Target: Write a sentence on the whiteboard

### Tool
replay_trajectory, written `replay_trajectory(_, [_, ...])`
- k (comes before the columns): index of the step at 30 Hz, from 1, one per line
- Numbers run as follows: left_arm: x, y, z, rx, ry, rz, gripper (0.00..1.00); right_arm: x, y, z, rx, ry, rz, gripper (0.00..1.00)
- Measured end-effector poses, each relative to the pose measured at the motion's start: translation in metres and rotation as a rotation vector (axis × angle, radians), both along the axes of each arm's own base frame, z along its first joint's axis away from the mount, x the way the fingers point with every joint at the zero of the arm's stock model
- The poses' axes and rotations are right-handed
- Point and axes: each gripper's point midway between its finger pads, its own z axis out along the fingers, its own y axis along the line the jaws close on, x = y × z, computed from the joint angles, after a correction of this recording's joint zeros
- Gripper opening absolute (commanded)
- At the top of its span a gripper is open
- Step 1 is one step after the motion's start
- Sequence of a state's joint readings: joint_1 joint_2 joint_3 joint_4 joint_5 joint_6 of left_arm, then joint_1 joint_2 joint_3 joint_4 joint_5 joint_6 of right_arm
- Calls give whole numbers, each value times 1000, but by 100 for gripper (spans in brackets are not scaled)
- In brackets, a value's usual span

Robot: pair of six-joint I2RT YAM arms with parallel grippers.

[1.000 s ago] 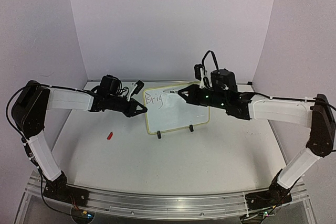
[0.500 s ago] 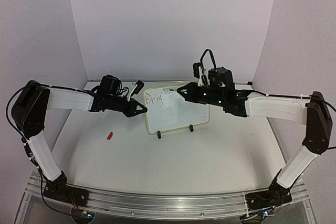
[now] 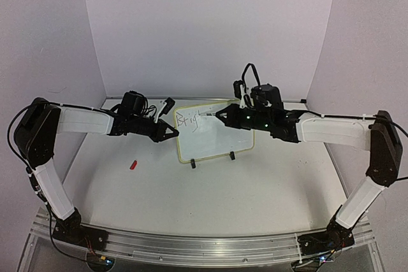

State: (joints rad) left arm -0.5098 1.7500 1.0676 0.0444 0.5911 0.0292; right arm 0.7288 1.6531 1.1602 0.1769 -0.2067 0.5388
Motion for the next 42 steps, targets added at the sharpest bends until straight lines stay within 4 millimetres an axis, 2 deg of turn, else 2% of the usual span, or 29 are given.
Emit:
replay_trajectory(15, [0, 0, 0, 0, 0, 0, 0, -6, 2, -22, -23, 60, 24, 0])
replay_trajectory(42, [0, 0, 0, 0, 0, 0, 0, -2, -2, -15, -19, 37, -3, 0])
